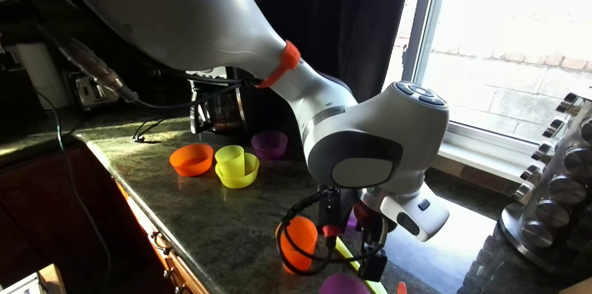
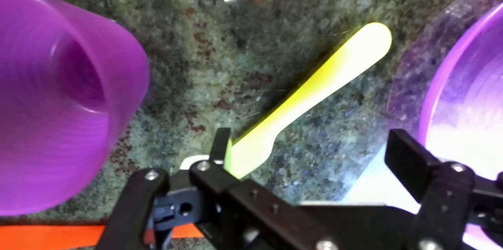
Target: Place the green cup in the bowl and place the green knife on the green bowl
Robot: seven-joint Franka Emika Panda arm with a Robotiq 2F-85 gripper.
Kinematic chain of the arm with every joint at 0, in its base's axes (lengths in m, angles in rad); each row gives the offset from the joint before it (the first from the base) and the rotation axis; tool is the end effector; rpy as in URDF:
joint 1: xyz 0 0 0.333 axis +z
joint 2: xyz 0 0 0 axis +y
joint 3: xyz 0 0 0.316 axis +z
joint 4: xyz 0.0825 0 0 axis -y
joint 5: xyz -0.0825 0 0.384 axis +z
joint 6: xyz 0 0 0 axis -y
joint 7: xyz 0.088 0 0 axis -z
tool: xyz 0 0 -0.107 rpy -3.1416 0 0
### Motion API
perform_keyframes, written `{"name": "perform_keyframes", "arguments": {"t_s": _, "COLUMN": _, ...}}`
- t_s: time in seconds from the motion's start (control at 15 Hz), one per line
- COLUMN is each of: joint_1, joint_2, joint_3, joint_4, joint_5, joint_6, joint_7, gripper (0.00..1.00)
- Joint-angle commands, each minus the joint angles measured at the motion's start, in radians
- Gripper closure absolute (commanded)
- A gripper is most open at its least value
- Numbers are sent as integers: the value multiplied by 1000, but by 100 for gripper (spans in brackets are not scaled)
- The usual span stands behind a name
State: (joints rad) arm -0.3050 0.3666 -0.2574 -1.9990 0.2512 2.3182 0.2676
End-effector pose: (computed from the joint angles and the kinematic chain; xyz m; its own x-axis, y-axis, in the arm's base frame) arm 0.5143 -0.3129 0.2780 0.5503 -0.8330 -0.0575 -0.8344 -0.5462 -0.0744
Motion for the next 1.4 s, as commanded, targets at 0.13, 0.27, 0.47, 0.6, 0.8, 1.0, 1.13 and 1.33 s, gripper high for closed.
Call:
{"name": "perform_keyframes", "arguments": {"t_s": 0.13, "joint_1": -9, "joint_2": 6, "joint_3": 7, "joint_4": -15, "joint_5": 55, "joint_6": 8, "joint_7": 6, "gripper": 2}}
{"name": "perform_keyframes", "arguments": {"t_s": 0.27, "joint_1": -8, "joint_2": 11, "joint_3": 9, "joint_4": -12, "joint_5": 66, "joint_6": 13, "joint_7": 6, "gripper": 15}}
{"name": "perform_keyframes", "arguments": {"t_s": 0.47, "joint_1": -5, "joint_2": 19, "joint_3": 10, "joint_4": -10, "joint_5": 70, "joint_6": 10, "joint_7": 9, "gripper": 29}}
{"name": "perform_keyframes", "arguments": {"t_s": 0.6, "joint_1": -4, "joint_2": 26, "joint_3": 7, "joint_4": -6, "joint_5": 64, "joint_6": 4, "joint_7": 14, "gripper": 20}}
{"name": "perform_keyframes", "arguments": {"t_s": 0.8, "joint_1": -2, "joint_2": 36, "joint_3": 3, "joint_4": -4, "joint_5": 55, "joint_6": 2, "joint_7": 20, "gripper": 24}}
{"name": "perform_keyframes", "arguments": {"t_s": 1.0, "joint_1": -3, "joint_2": 41, "joint_3": 6, "joint_4": -3, "joint_5": 60, "joint_6": 3, "joint_7": 20, "gripper": 52}}
{"name": "perform_keyframes", "arguments": {"t_s": 1.13, "joint_1": -4, "joint_2": 37, "joint_3": 3, "joint_4": -3, "joint_5": 60, "joint_6": 4, "joint_7": 21, "gripper": 69}}
{"name": "perform_keyframes", "arguments": {"t_s": 1.33, "joint_1": -3, "joint_2": 35, "joint_3": -1, "joint_4": -1, "joint_5": 58, "joint_6": 3, "joint_7": 23, "gripper": 90}}
